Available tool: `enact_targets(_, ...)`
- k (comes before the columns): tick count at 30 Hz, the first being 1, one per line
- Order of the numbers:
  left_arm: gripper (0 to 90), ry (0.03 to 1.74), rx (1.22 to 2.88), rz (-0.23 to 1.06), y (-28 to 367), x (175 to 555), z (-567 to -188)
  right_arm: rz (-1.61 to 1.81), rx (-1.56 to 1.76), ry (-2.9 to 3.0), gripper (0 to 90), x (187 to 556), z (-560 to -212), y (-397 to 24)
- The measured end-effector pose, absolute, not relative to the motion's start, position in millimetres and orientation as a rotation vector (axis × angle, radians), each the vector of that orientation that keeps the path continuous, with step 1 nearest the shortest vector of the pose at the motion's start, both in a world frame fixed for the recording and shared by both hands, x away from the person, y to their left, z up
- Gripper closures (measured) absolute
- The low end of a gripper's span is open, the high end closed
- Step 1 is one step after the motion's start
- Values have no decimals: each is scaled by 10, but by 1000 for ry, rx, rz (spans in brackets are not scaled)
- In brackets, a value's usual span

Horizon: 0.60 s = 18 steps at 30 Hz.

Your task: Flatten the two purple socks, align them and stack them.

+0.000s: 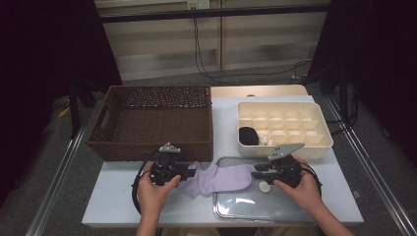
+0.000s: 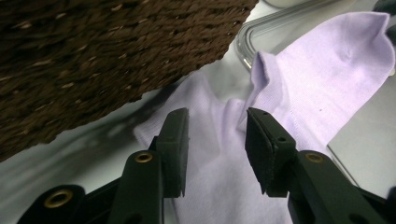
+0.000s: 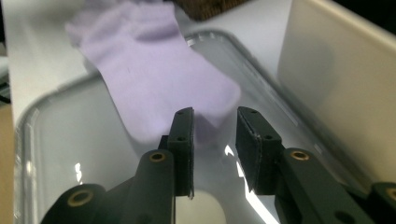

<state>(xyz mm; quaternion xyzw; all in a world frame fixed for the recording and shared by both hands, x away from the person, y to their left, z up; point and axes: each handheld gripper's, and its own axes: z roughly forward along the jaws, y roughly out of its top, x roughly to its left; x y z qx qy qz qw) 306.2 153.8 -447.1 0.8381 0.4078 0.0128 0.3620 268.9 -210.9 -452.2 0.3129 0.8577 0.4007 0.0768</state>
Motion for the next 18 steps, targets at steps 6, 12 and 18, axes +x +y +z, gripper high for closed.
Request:
enact_targets(6, 503, 1072, 2162, 16, 1584, 3053, -4494, 1219, 894, 2567, 595, 2731, -4405, -1931)
enact_targets(12, 437, 1104, 2159, 23, 1584, 3043, -4546, 1247, 871, 2599, 566, 2722, -4504, -1744)
enact_targets(18, 420, 1105, 2179, 47, 1605, 3011, -4569, 1245, 860, 2591, 544, 2734, -4493, -1694)
